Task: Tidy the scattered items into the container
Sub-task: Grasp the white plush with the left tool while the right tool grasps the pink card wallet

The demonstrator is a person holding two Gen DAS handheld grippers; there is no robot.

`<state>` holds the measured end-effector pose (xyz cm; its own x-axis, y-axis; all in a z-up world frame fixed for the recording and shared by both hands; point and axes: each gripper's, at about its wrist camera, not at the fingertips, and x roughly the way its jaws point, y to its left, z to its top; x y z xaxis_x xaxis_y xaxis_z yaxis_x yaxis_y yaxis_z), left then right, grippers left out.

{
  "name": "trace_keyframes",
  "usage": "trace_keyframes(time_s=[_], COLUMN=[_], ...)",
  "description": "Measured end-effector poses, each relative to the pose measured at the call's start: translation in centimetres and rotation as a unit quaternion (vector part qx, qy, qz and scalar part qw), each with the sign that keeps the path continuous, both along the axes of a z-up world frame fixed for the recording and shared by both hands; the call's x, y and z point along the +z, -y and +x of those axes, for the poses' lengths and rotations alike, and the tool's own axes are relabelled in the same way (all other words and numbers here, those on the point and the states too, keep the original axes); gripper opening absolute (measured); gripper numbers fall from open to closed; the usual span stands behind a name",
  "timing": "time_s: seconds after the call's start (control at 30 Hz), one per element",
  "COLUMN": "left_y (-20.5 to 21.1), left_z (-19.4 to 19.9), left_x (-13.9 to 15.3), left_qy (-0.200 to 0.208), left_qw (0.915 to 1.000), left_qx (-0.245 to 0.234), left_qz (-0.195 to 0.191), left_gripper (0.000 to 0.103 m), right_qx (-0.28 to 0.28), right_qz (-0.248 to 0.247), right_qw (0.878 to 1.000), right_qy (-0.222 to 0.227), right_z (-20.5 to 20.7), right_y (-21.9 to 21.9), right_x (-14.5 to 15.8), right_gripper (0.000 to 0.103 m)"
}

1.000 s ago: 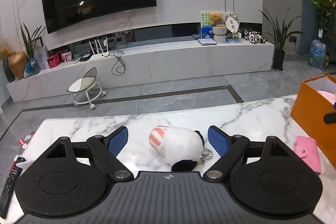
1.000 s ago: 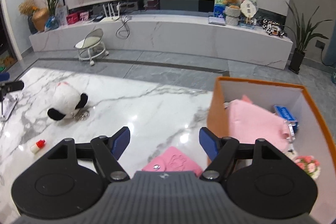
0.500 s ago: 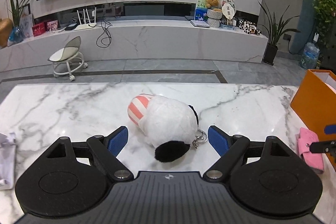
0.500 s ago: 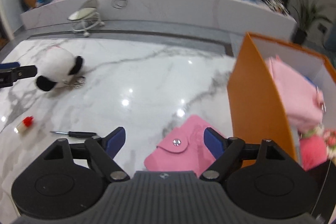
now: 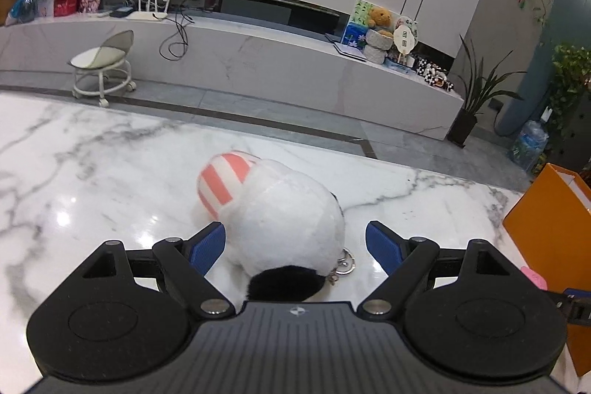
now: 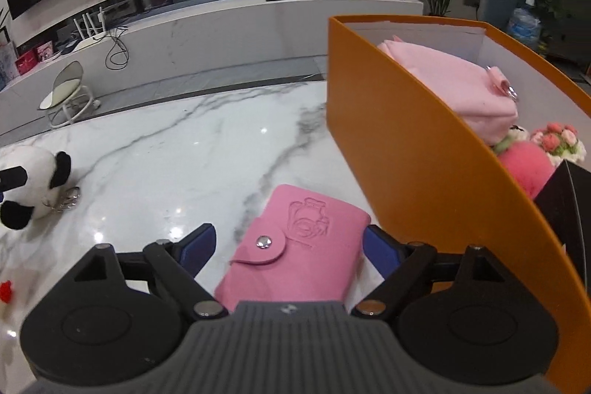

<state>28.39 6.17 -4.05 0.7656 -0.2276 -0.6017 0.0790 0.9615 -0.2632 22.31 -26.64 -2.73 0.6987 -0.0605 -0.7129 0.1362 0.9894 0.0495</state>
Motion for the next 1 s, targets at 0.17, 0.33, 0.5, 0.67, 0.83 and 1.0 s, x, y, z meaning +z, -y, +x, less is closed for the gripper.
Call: trace_keyframes(time_s=[0.17, 0.33, 0.5, 0.67, 0.83, 1.0], left_y=[-0.2, -0.5, -0.7, -0.9, -1.4, -1.4], left_z=[0.4, 0.8, 1.3, 1.4, 1.2, 0.8], left_x=[-0.8, -1.6, -2.4, -2.4, -2.1, -2.1], left_qy=[-0.012, -0.025, -0.037, -0.052, -0.059, -0.065], left_qw=[0.9998, 0.9994, 0.9986, 0.9978, 0.9964, 0.9962], left_qx=[0.008, 0.017, 0.026, 0.021, 0.018, 0.011], left_qz=[-0.010, -0.019, -0.028, -0.035, -0.058, -0.056], left_gripper=[0.099, 0.099, 0.099, 0.094, 0.070, 0.067], right_qx=[-0.015, -0.022, -0.015, -0.011, -0.008, -0.003], right_qz=[0.001, 0.015, -0.006, -0.016, -0.012, -0.010], right_qw=[1.000, 0.999, 0.999, 0.999, 0.999, 0.999], right_qy=[-0.016, -0.032, -0.028, -0.027, -0.028, -0.031], right_z=[0.4, 0.9, 1.0, 1.1, 1.4, 1.3], right_y=[-0.1, 0.2, -0.5, -0.7, -0.4, -0.3], right_x=[-1.5, -3.0, -3.4, -3.6, -3.3, -3.3], right_gripper=[0.088, 0.090, 0.096, 0.096, 0.089, 0.088])
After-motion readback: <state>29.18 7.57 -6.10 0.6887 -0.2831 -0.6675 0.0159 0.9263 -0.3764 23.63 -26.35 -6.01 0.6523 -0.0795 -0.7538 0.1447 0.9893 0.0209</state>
